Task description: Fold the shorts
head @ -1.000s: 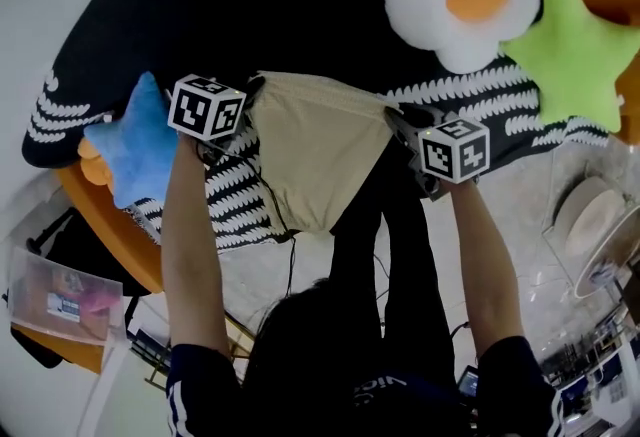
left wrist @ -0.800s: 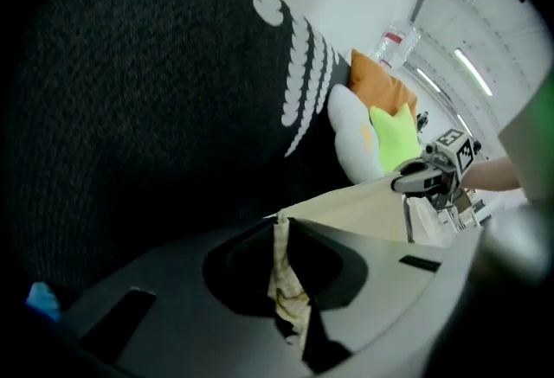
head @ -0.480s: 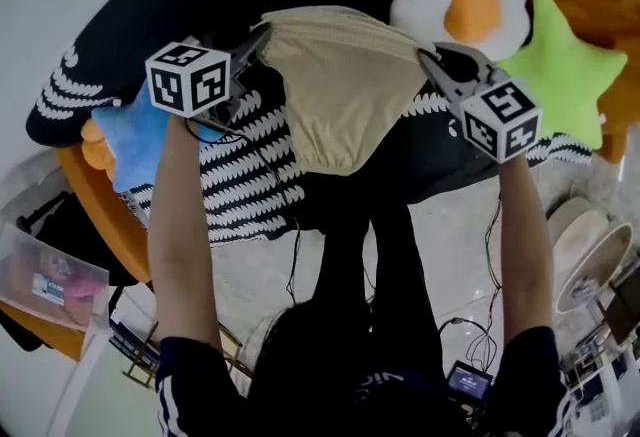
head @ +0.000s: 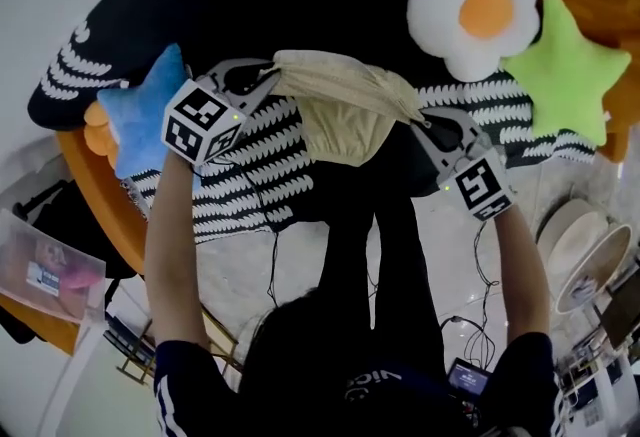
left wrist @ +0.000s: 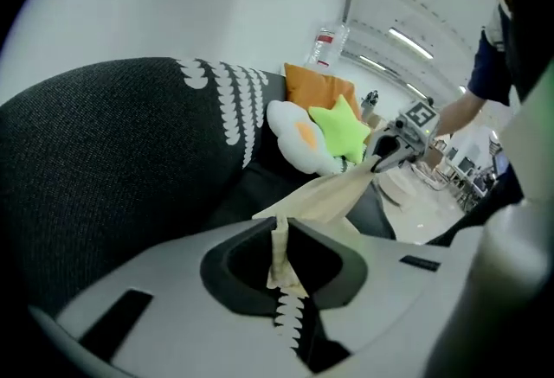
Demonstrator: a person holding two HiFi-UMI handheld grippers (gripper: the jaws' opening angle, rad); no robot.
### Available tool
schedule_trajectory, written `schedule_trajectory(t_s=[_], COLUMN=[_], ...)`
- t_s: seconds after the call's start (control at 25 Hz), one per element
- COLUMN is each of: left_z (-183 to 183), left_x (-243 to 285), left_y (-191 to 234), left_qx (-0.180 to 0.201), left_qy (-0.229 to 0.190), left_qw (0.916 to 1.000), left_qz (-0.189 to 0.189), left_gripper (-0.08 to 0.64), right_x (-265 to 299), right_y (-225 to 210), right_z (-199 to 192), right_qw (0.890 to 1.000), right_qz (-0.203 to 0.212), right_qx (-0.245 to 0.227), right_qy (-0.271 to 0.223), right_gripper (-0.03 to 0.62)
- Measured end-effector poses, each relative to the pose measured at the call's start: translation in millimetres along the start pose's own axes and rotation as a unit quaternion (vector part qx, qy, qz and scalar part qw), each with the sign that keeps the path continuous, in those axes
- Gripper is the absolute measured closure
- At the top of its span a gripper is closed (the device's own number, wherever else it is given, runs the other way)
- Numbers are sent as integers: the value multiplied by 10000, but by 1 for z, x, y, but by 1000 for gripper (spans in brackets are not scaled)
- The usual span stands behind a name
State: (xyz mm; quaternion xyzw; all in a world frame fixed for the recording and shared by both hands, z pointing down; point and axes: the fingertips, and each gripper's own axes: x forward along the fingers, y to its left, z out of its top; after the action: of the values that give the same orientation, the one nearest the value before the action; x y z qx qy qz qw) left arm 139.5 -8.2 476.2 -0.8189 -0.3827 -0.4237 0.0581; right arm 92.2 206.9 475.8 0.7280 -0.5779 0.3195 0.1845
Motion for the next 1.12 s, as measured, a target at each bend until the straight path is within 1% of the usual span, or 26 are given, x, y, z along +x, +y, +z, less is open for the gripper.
schedule_trajectory(t_s=[0.08, 0.16, 0.24, 0.32, 0.4, 0.48, 0.56, 0.68, 0.76, 0.84, 0.92, 1.0, 1.04, 1.08, 1.12], left_z=[-12, -27, -44, -59, -70, -80, -96, -124, -135, -132, -117, -100, -96, -95, -98], left_x=[-1, 2, 8, 14, 19, 22, 26, 29, 31, 32, 35, 39, 41, 44, 45], left_y=[-11, -21, -30, -36, -40, -44, -52, -61, -63, -59, -48, -36, -33, -33, -37], left_qx=[270, 476, 626, 723, 647, 436, 243, 147, 109, -53, -439, -866, -886, -695, -320], left_qy=[80, 230, 447, 622, 698, 776, 1006, 1450, 1591, 1498, 1227, 967, 958, 1088, 1351], left_qw=[9996, 9986, 9970, 9954, 9954, 9959, 9942, 9884, 9862, 9879, 9909, 9907, 9902, 9896, 9869], left_qz=[-4, -25, -59, -63, -74, -155, -296, -428, -437, -399, -340, -401, -492, -628, -816], left_gripper=[525, 525, 525, 525, 523, 515, 493, 395, 369, 315, 307, 307, 307, 307, 283], right_x=[1, 6, 14, 23, 32, 39, 45, 55, 61, 65, 67, 69, 70, 72, 74], right_y=[17, 35, 49, 60, 69, 76, 83, 93, 100, 105, 105, 105, 107, 108, 110], right_z=[-9, -25, -43, -58, -71, -83, -97, -116, -125, -131, -134, -136, -136, -136, -135], right_qw=[9977, 9924, 9863, 9806, 9768, 9750, 9734, 9667, 9599, 9535, 9508, 9482, 9464, 9448, 9435], right_qz=[53, 217, 355, 395, 421, 434, 447, 473, 509, 574, 617, 667, 704, 746, 785], right_qx=[-660, -1153, -1492, -1757, -1902, -1928, -1918, -2104, -2318, -2502, -2562, -2613, -2650, -2682, -2703], right_qy=[159, 382, 607, 769, 888, 1014, 1168, 1376, 1492, 1580, 1629, 1677, 1705, 1730, 1747], right_gripper=[548, 548, 548, 548, 549, 549, 549, 549, 549, 548, 548, 548, 548, 548, 548])
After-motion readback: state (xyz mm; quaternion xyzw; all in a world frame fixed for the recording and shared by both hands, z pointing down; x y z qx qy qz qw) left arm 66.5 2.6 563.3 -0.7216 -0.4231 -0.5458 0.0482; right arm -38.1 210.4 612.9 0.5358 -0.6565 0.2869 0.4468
